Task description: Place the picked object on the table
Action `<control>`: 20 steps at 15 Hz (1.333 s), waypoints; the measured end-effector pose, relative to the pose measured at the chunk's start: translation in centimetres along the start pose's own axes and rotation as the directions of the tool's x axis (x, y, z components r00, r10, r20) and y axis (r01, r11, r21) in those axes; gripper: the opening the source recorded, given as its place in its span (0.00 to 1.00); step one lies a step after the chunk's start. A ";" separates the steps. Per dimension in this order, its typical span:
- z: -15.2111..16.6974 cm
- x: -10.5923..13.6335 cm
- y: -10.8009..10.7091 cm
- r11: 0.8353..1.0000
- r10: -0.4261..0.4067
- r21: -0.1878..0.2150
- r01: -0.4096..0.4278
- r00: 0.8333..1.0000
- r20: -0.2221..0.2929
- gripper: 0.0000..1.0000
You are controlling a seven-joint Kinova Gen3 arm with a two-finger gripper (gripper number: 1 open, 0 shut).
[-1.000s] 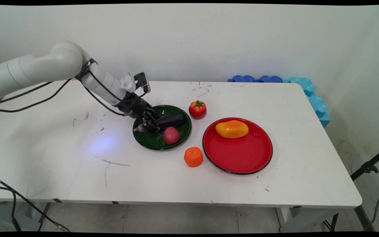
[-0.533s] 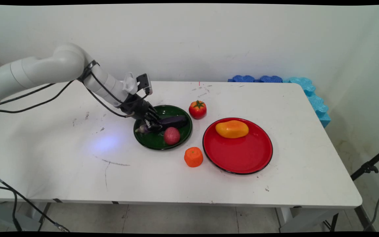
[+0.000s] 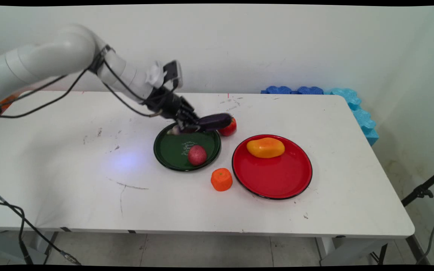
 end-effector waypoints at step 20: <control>-2.8 5.2 16.3 0.952 0.110 -0.280 -0.121 0.992 -0.055 0.00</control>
